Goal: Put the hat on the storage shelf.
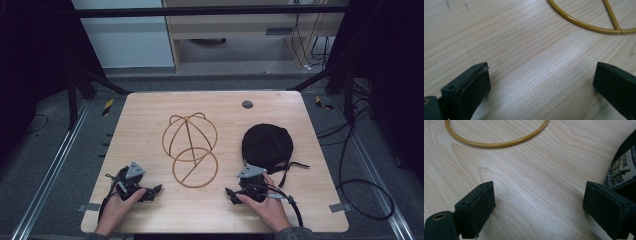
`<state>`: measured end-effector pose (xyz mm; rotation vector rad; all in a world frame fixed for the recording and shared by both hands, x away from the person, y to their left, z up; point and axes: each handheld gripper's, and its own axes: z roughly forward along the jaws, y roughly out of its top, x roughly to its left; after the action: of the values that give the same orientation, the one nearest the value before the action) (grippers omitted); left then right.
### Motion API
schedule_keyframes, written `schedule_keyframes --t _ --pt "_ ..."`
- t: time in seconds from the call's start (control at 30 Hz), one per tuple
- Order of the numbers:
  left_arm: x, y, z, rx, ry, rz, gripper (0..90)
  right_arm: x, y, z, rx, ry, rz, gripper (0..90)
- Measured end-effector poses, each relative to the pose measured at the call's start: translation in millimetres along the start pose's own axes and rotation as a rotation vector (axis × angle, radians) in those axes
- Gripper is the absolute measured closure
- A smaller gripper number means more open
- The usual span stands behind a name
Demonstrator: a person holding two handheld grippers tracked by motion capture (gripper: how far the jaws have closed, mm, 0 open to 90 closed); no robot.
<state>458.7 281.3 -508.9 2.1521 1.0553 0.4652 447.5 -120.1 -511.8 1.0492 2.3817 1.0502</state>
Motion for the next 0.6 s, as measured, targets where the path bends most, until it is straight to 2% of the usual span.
schedule_keyframes --t 0.1,0.17,0.23,0.27,0.43,0.6 --pt "0.0 0.0 0.0 0.0 0.0 0.0 0.3 0.0 0.3 0.2 0.003 -0.009 0.001 10.5" --pt "0.0 0.0 0.0 0.001 0.0 0.0 0.2 -0.6 3.3 -1.4 0.042 -0.007 0.001 9.6" --pt "0.0 0.0 0.0 0.0 0.0 -0.001 0.2 -2.1 6.9 -5.4 0.09 -0.013 -0.018 9.4" --pt "-0.1 0.0 0.0 0.0 0.001 -0.001 0.2 -2.9 7.8 -8.0 0.096 -0.02 -0.029 9.6" --pt "-0.3 0.0 0.3 -0.001 0.002 -0.002 0.0 -17.8 17.5 -37.6 0.125 -0.035 -0.056 9.5" --pt "-0.6 0.1 0.3 0.0 0.003 -0.003 0.0 -44.6 22.5 -69.8 0.14 -0.03 -0.011 10.3"
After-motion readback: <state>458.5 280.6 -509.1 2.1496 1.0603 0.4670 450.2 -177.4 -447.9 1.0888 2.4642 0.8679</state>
